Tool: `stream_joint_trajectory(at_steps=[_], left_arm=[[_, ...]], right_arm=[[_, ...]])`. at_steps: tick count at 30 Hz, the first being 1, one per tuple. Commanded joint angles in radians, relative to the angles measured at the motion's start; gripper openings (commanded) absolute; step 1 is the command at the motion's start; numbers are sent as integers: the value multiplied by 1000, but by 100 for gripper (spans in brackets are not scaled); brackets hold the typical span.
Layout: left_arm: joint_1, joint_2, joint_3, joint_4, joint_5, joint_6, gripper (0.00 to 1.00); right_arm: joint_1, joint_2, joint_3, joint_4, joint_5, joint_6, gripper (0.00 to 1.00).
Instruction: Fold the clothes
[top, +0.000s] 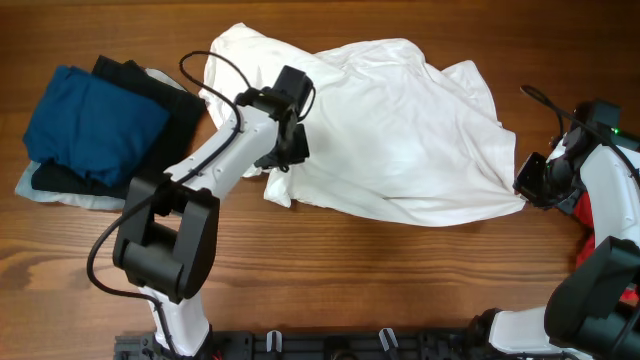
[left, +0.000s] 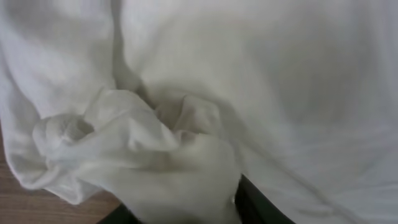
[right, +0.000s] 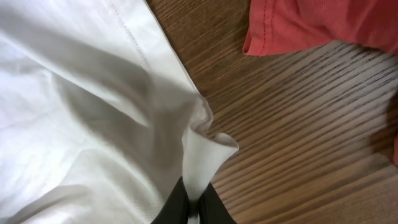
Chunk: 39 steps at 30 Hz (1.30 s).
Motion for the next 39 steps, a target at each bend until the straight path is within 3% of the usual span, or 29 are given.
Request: stream_joint_trajectory(at_steps=[1, 6, 24, 32, 39], left_arm=[[-26, 4, -6, 3, -42, 4, 38], [-33, 4, -39, 21, -128, 4, 38], [-42, 0, -72, 56, -140, 5, 35], [-145, 0, -72, 63, -313, 4, 41], [-148, 2, -72, 60, -325, 4, 35]], right_arm=[[2, -9, -2, 0, 16, 16, 4], [2, -9, -2, 0, 16, 16, 4], [2, -9, -2, 6, 16, 16, 4], [2, -9, -2, 6, 16, 16, 4], [2, -9, -2, 3, 16, 16, 4]])
